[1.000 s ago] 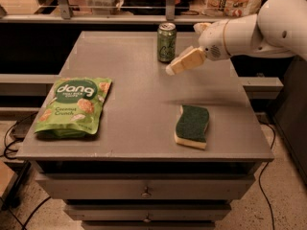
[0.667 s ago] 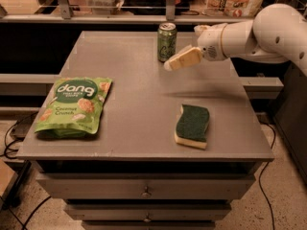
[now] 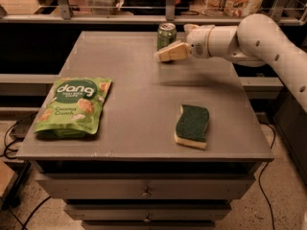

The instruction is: Pick green can

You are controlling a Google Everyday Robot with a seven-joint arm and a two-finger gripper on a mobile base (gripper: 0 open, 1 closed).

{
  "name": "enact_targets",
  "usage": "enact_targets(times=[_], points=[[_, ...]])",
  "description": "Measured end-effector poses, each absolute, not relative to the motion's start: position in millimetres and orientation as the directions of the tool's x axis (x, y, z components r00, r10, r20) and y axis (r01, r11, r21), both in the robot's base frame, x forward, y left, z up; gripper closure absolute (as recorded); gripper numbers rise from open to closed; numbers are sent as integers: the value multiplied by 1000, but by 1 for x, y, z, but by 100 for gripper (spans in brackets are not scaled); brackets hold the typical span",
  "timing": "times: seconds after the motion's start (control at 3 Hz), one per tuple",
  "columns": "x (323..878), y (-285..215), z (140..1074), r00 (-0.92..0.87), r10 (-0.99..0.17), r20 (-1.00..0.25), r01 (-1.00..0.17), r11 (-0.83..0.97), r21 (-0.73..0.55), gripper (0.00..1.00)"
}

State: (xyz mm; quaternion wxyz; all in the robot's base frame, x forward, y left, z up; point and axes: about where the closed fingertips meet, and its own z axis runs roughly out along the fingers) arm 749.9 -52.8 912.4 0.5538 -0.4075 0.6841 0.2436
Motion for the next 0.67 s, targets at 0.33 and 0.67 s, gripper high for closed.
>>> enact_targets(times=[0.33,0.67], points=[[772,-37,915,-41,-238,-970,-837,538,-96,0],[790,-20,914,-53,-211,-976,-840,538,-71,3]])
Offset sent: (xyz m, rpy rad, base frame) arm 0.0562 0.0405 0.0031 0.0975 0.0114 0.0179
